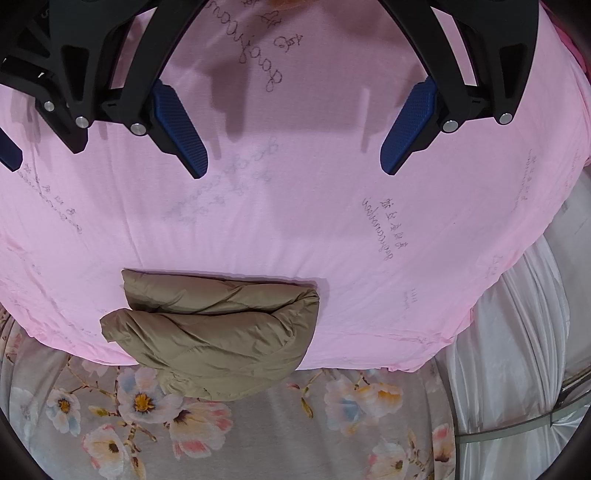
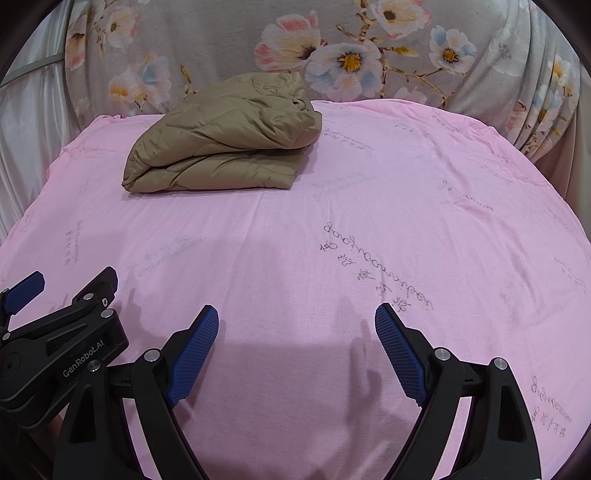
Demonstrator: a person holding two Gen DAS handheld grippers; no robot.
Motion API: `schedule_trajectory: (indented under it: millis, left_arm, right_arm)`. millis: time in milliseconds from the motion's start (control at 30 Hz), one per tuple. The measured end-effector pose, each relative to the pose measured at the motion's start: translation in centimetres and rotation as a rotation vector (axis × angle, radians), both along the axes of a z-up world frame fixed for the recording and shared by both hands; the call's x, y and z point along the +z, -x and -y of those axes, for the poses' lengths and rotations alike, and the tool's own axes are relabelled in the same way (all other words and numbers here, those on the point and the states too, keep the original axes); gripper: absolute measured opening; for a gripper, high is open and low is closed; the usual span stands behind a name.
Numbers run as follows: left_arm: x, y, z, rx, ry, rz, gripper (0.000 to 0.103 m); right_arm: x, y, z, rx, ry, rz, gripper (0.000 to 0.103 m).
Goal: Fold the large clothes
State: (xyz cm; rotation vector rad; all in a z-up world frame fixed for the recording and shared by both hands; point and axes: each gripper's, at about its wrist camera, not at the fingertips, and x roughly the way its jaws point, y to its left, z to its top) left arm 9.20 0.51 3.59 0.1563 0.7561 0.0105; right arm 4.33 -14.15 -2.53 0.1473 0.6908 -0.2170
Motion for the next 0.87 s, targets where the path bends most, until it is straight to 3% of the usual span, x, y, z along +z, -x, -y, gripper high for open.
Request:
schedule_trajectory:
  millis: [867]
  left_arm:
    - [-0.06, -0.14, 0.03, -0.021, 0.007, 0.000, 0.087]
  right_arm:
    - [0.26, -0.03, -0.03, -0.009, 0.007, -0.002, 0.085]
